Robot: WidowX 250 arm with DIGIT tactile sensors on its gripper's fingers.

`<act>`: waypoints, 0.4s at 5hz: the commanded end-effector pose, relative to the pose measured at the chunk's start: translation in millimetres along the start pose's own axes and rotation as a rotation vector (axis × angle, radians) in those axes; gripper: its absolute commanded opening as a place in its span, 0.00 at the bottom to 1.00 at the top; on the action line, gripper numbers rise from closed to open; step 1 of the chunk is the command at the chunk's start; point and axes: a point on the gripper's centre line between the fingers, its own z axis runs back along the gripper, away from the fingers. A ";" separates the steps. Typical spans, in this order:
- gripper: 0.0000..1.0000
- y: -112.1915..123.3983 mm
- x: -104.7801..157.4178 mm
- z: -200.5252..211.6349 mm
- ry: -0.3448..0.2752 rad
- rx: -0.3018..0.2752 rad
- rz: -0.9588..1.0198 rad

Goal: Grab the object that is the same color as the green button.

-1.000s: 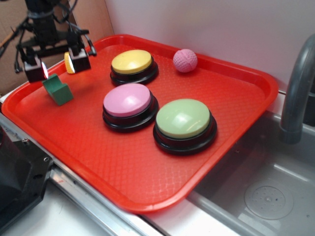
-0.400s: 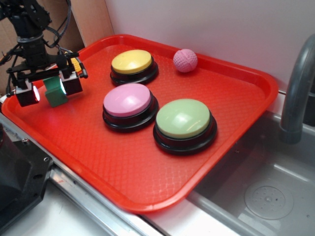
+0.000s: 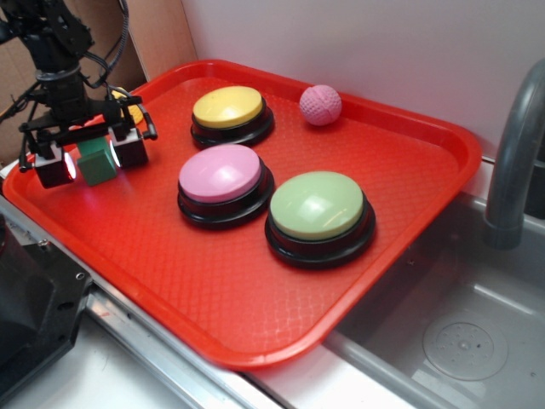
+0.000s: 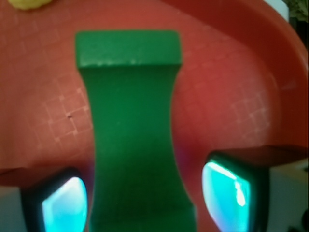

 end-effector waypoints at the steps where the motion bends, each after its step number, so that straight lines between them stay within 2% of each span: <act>1: 0.00 8.7 -8.0 2.2 0.010 -0.019 0.003; 2: 0.00 9.2 -8.1 10.8 0.010 -0.014 -0.024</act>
